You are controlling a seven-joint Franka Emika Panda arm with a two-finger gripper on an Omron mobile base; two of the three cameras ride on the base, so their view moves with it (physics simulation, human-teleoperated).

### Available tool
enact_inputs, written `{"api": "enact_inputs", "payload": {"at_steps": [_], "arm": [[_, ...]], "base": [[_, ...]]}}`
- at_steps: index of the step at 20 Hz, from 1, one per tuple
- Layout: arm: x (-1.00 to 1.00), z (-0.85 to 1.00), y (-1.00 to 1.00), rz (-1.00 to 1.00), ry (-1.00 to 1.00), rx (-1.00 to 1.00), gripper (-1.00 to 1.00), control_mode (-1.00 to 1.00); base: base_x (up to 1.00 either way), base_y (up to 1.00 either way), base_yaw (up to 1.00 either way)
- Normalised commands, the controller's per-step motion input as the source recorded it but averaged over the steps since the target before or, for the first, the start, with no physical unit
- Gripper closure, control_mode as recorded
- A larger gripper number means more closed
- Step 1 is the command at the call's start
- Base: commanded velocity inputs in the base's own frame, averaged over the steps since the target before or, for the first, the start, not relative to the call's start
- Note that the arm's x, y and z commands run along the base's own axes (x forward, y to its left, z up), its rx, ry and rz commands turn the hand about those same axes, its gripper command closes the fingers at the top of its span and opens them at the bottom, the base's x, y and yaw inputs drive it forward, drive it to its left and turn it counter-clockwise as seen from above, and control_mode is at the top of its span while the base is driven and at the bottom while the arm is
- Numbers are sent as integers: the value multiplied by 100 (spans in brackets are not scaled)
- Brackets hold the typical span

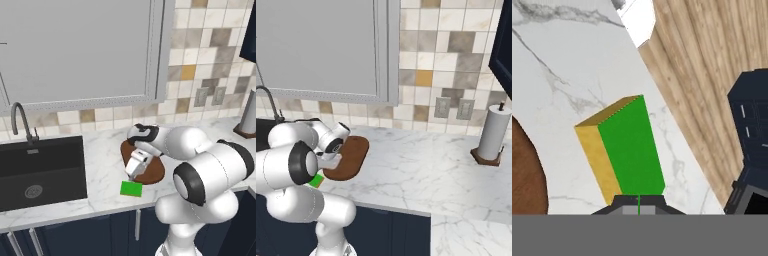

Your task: Pick up the sponge from the counter and clean the cutting board by briefly scrubbing or pressing down on the cutting board. Once finished, release the sponge.

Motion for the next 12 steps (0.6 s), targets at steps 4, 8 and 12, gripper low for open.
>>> {"api": "enact_inputs", "payload": {"at_steps": [4, 8, 12], "arm": [[-74, -34, 6, 0, 4, 0, 100, -100], [-73, -35, 6, 0, 3, 0, 100, -100], [-61, -32, 10, 0, 7, 0, 100, -100]], "base": [[0, 0, 0], [0, 0, 0], [0, 0, 0]]}}
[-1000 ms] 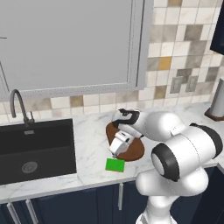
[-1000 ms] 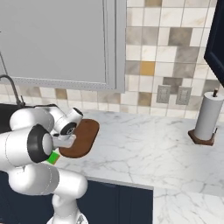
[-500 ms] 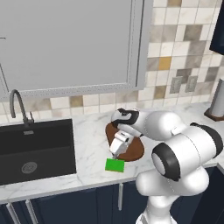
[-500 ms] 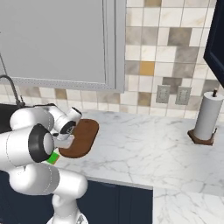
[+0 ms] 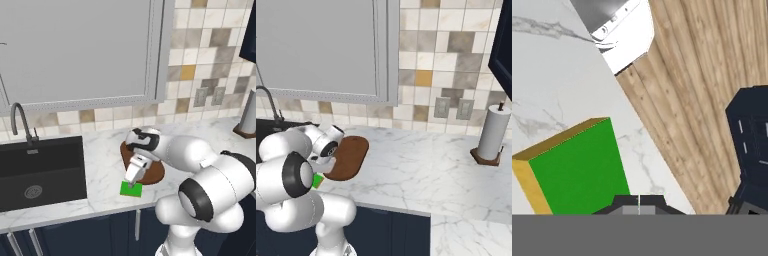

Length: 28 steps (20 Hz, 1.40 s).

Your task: Pick up the sponge from the counter and clean the cutting board by briefly scrubbing or pressing down on the cutting board. Once finished, release the sponge.

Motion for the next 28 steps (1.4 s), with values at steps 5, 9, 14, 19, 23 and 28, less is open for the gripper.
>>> {"api": "enact_inputs", "payload": {"at_steps": [5, 9, 14, 19, 23, 28], "arm": [[-48, -17, 7, -2, 6, 0, 100, -100], [-31, 66, 0, -3, 0, 0, -100, -100], [-28, 86, -2, -5, -1, 0, -100, -100], [-11, 72, -17, -9, 0, 0, -100, -100], [-7, 49, -29, -13, -1, 0, -100, -100], [-2, 34, -36, -18, -2, 0, -100, -100]], "base": [[0, 0, 0], [0, 0, 0], [0, 0, 0], [0, 0, 0], [0, 0, 0], [0, 0, 0]]}}
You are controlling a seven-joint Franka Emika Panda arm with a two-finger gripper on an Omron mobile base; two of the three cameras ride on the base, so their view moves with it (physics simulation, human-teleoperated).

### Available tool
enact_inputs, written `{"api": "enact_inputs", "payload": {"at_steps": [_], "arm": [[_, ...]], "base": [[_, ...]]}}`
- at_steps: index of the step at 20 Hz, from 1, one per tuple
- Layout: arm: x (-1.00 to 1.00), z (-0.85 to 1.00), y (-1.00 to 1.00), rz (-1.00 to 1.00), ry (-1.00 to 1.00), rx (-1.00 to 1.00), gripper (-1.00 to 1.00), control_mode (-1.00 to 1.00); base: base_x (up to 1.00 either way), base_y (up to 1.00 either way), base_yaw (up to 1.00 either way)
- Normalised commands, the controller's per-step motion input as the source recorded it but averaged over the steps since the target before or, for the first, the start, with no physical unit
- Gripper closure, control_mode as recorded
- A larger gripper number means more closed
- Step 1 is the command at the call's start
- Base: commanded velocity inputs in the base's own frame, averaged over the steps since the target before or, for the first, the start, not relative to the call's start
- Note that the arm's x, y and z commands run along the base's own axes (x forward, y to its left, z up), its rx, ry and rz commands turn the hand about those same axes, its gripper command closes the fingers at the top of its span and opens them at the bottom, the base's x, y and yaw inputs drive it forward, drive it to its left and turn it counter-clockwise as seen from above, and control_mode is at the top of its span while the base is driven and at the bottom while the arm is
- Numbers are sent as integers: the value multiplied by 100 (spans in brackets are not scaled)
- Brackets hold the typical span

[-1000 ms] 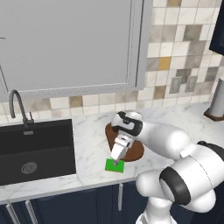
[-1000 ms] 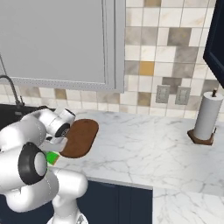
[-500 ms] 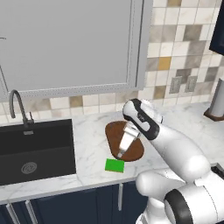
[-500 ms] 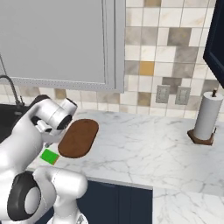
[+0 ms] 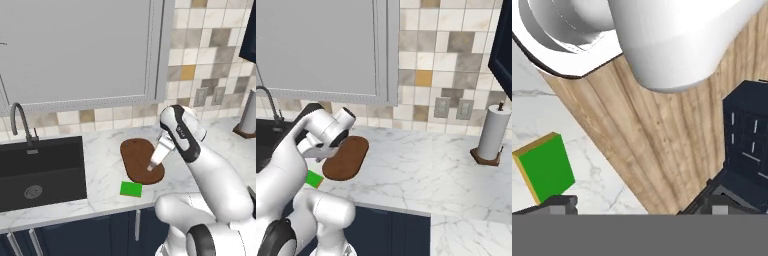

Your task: Pick up the sponge from the counter and clean the cutting board by briefly scrubbing or pressing down on the cutting board. Once finished, release the sponge.

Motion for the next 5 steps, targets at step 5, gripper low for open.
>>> {"api": "enact_inputs", "payload": {"at_steps": [5], "arm": [[0, 25, -38, -26, -1, 0, -100, -100]], "base": [[0, 0, 0]]}}
